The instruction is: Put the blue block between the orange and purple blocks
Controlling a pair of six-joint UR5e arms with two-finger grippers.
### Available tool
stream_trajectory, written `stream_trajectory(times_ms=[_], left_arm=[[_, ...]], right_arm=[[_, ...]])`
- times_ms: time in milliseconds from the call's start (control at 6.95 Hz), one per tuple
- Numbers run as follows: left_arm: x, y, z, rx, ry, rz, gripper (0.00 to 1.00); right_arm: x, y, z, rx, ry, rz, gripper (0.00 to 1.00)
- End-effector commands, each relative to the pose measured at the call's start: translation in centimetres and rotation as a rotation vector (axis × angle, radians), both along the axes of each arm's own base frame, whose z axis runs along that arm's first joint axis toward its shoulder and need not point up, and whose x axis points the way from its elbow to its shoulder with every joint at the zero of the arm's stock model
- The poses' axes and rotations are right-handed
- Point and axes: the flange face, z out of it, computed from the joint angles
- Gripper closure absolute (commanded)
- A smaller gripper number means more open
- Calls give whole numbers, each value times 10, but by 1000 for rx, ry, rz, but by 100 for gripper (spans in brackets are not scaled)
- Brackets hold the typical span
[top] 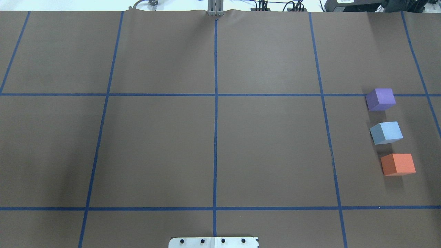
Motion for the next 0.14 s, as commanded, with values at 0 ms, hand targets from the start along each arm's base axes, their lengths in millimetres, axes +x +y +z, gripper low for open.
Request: stream_trajectory(times_ms=[0], left_arm=[[0,0,0,-1,0,0,0]], right_arm=[[0,0,-1,2,0,0,0]])
